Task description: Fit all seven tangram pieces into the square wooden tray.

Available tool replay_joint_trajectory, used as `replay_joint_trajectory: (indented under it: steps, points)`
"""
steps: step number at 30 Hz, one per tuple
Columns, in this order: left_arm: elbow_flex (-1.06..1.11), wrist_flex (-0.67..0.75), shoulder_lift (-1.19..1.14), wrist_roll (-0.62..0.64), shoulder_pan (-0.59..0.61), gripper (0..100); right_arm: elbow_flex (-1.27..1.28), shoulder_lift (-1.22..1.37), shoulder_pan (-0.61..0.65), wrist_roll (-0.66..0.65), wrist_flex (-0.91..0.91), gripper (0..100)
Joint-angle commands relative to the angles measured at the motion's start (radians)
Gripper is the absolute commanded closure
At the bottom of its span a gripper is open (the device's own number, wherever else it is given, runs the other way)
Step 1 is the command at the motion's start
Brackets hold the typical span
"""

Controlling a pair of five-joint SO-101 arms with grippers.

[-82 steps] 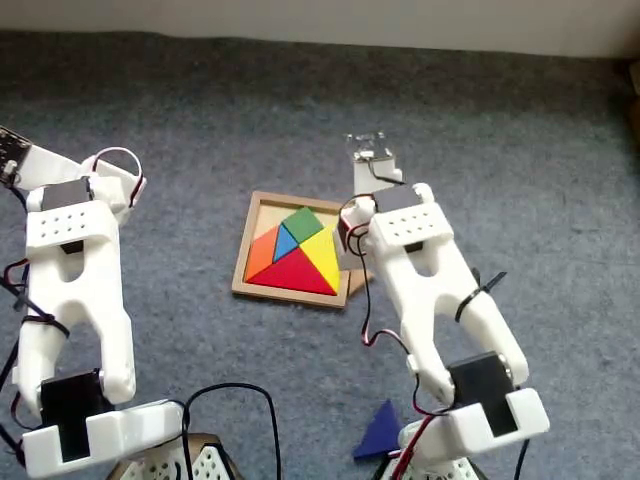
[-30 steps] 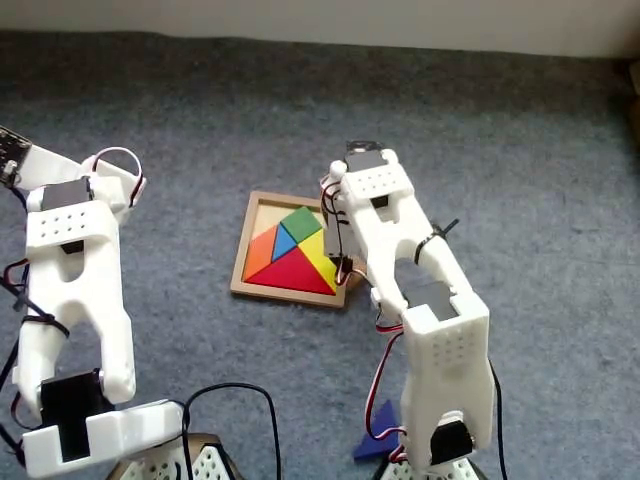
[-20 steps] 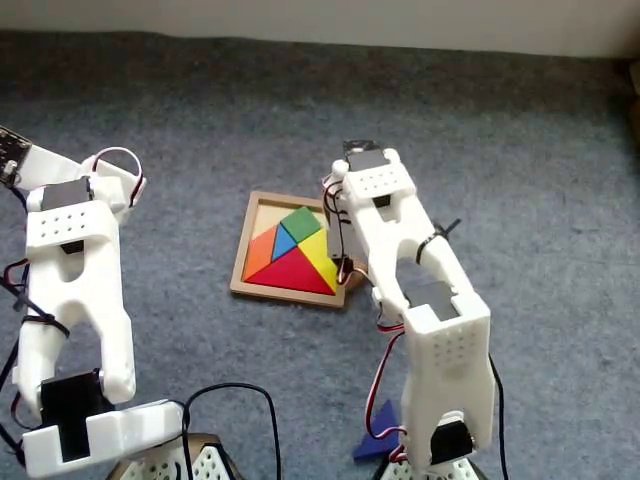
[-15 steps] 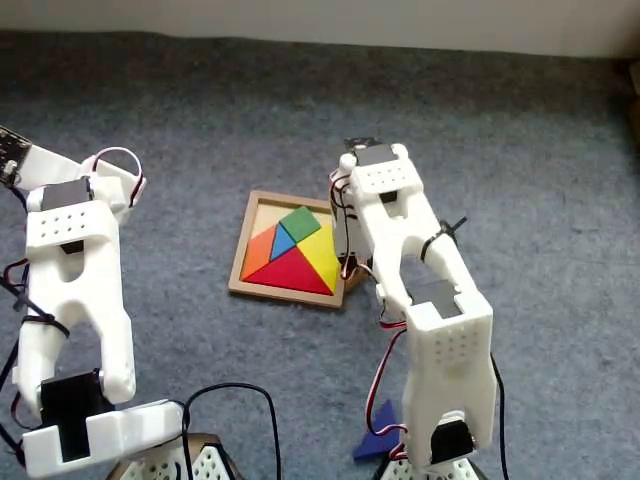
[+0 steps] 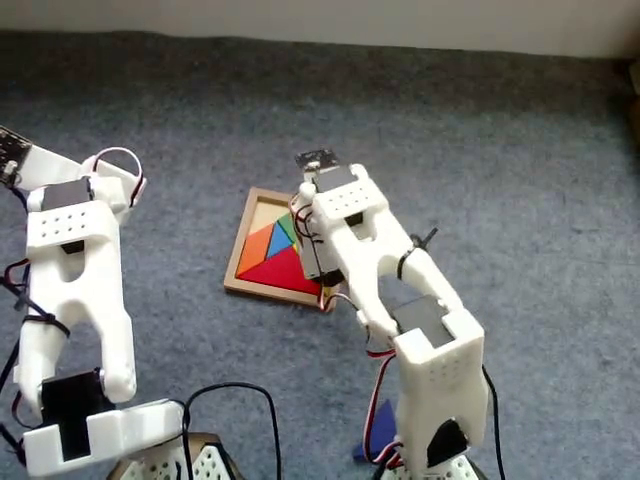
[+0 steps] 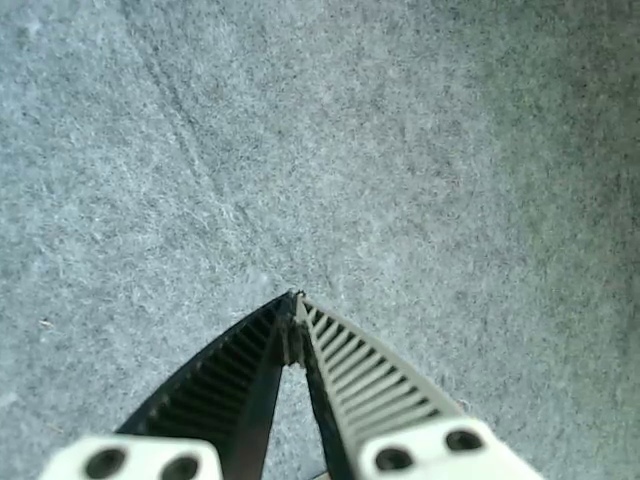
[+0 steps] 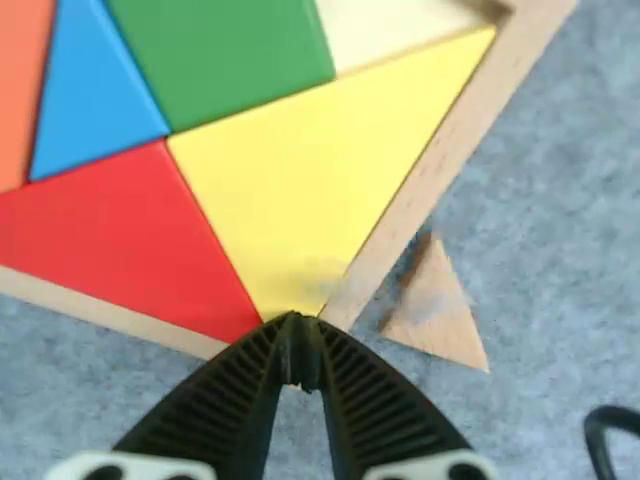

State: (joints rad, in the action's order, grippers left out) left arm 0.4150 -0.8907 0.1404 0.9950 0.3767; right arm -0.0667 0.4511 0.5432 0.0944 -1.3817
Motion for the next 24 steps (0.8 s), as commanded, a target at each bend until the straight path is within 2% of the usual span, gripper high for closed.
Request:
replay_joint_trajectory:
  steps: [1, 5, 11, 19, 24]
  points:
    - [-0.027, 0.021, 0.039, -0.012, -0.008, 99, 0.004, -0.038, 0.008, -0.011, 0.027, 99.4]
    - [-0.027, 0.021, 0.039, -0.012, -0.008, 99, 0.002, -0.058, 0.008, -0.012, 0.004, 99.4]
    - [-0.027, 0.021, 0.039, -0.012, -0.008, 99, 0.030, -0.236, 0.004, -0.115, -0.036, 99.4]
    - [-0.027, 0.021, 0.039, -0.012, -0.008, 99, 0.283, -0.360, -0.087, -0.293, 0.101, 98.7]
    - [-0.027, 0.021, 0.039, -0.012, -0.008, 99, 0.328, -0.360, -0.085, -0.253, 0.133, 85.2]
